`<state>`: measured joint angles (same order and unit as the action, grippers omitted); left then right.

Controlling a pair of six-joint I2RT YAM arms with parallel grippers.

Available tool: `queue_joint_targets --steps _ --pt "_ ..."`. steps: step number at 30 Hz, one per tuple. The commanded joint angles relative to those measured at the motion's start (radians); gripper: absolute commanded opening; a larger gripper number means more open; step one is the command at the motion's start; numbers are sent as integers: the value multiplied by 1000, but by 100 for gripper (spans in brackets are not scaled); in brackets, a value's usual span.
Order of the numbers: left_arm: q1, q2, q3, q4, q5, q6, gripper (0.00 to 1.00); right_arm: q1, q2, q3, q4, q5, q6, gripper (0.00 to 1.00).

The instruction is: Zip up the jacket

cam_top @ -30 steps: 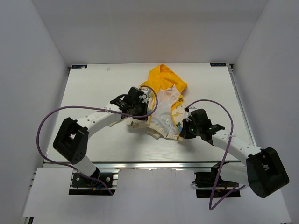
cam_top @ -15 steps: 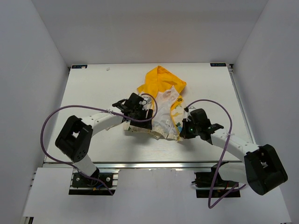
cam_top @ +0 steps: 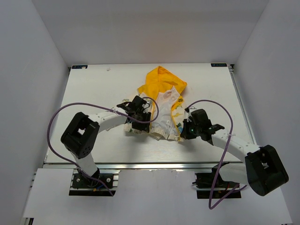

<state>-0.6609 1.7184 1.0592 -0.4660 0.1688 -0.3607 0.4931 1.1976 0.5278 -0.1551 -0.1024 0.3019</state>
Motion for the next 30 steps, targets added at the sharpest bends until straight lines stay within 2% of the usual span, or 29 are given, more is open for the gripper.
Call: queue_joint_targets --steps 1,4,8,11,16,23,27,30 --pt "-16 13 25 9 -37 -10 49 -4 -18 31 35 12 -10 0" --pt "-16 23 31 6 -48 -11 41 -2 -21 29 37 15 -9 0" --pt "-16 15 30 12 -49 -18 15 -2 -27 28 35 18 -10 0" --pt "-16 -9 31 15 -52 -21 0 -2 -33 31 37 7 -10 0" --pt "-16 -92 44 18 -45 -12 0 -4 -82 60 52 -66 -35 0" --pt "-16 -232 68 78 43 8 0 -2 -147 118 138 -212 -53 0" --pt "-16 -301 64 164 115 17 0 -2 -144 138 222 -284 -50 0" --pt "-16 -327 47 303 245 17 0 -2 -142 136 320 -342 -49 0"
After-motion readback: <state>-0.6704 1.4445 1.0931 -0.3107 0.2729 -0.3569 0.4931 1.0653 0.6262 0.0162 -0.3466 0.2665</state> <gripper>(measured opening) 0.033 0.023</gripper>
